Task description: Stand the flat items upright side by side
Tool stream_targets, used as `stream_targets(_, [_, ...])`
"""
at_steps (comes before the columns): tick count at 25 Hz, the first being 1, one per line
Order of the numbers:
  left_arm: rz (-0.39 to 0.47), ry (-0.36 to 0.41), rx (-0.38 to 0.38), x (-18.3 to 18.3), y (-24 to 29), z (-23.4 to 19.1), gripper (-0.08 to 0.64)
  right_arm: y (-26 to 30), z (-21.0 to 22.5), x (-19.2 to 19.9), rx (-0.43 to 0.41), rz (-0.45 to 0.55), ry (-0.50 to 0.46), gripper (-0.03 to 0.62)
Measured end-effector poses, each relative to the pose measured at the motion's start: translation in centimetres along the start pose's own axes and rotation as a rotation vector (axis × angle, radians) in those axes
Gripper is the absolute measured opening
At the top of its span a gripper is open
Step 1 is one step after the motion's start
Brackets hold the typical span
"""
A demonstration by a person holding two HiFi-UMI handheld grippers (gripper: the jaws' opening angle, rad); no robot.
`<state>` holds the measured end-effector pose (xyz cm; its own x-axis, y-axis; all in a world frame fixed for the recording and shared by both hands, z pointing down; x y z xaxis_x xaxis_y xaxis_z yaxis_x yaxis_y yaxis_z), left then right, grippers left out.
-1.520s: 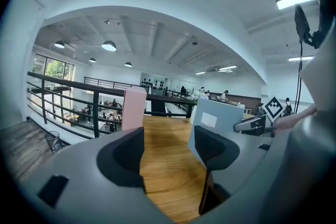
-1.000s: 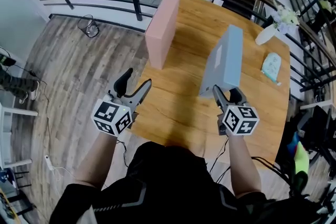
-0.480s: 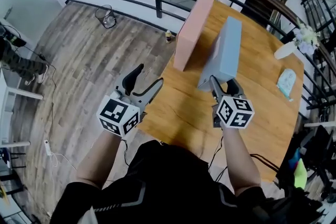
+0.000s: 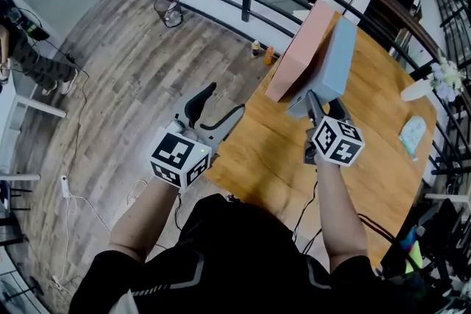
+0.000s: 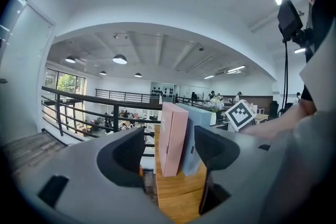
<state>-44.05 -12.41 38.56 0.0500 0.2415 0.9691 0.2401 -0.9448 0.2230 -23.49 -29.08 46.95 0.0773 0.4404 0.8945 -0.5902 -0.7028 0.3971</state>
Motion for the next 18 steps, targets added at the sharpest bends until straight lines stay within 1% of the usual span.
stream_targets(4, [0.012,-0.008,-0.005,-0.4,-0.3,0.3,0.316,1.4,-0.6,-0.5,0.009,-0.002,0.016,0.285])
stream_targets(10, [-0.003,-0.001,-0.027,-0.1,-1.0,-0.5,0.314,2.8,-1.7,-1.1,0.022,0.001,0.030,0.288])
stream_targets(14, [-0.013,0.001,-0.017,0.3,-1.4,-0.3,0.311,2.8,-2.3,-1.1,0.015,0.007,0.040,0.291])
stream_targets(18, [-0.021,0.006,0.004,0.4,-1.7,-0.1,0.310,2.7,-3.0,-1.0,0.006,0.017,0.030,0.293])
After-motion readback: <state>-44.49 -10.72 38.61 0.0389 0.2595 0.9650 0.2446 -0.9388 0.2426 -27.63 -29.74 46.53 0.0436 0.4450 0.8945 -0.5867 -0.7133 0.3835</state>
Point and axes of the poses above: the fingertips, and each gripper's own axes: y forward along the fingers, z to its right, x out of its underside, the point moved 3 cm from there along -y, backward along the fingers, and after that the axes turned 1 degree about -y, right-handed, at the moved point
